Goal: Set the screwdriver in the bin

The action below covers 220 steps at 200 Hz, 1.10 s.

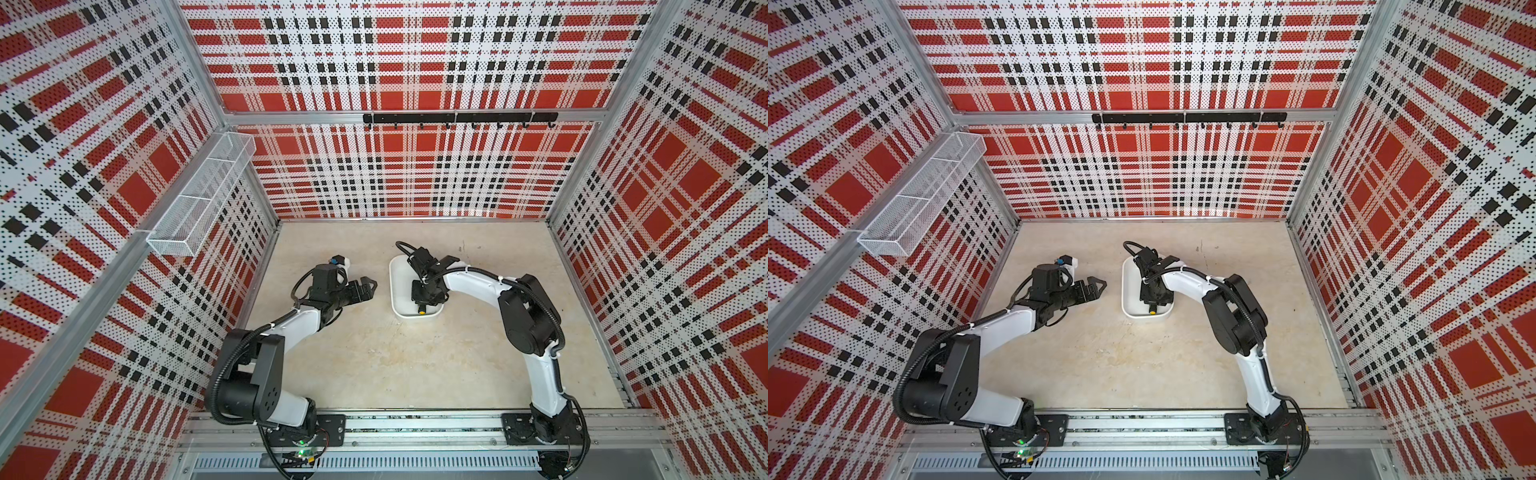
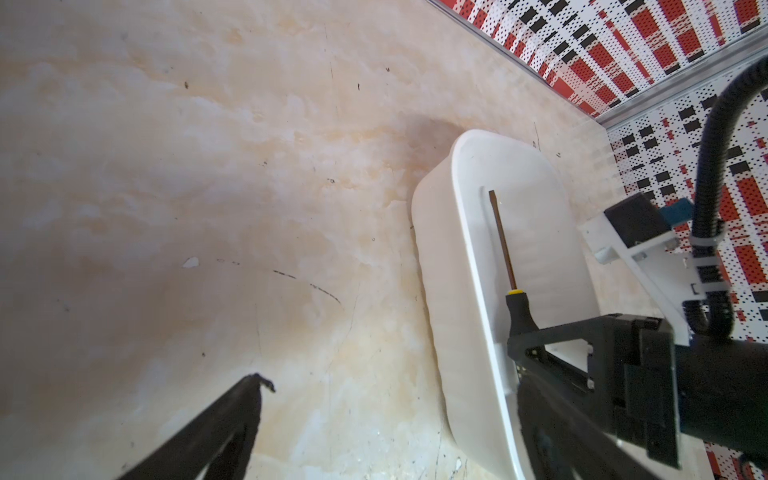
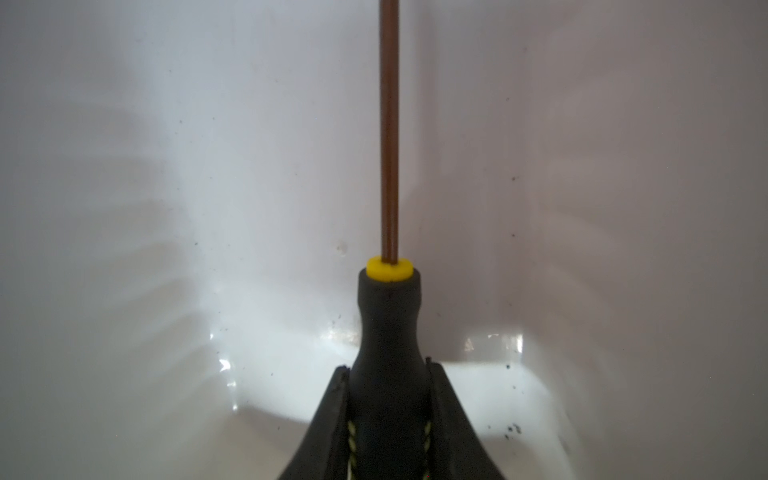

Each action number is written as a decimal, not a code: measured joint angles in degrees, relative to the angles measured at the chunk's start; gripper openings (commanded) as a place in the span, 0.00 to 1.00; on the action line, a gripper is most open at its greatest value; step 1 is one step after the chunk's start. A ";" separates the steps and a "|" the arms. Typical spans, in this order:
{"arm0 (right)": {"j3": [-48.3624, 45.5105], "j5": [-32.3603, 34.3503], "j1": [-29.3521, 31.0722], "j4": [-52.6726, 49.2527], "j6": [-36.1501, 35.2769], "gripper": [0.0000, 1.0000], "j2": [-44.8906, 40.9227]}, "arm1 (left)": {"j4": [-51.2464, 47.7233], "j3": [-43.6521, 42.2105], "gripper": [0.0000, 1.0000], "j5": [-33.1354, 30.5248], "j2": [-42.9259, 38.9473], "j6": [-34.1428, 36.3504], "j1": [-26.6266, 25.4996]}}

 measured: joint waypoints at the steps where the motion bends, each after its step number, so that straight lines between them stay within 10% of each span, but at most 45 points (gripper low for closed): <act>1: 0.00 0.02 0.00 0.00 -0.02 0.22 0.00 | 0.00 0.00 0.98 0.02 0.00 0.00 0.00; 46: 1.09 0.72 0.02 -0.44 -0.68 0.46 0.35 | 0.00 0.00 0.98 0.46 0.13 0.02 0.00; 148: 6.88 5.95 2.08 -6.05 -2.95 0.54 -3.61 | -0.90 0.79 0.98 0.20 0.13 0.39 0.00; 220: -18.62 17.20 1.62 10.93 -18.86 0.54 -37.55 | 3.89 -1.44 0.98 -5.57 -11.87 2.58 0.28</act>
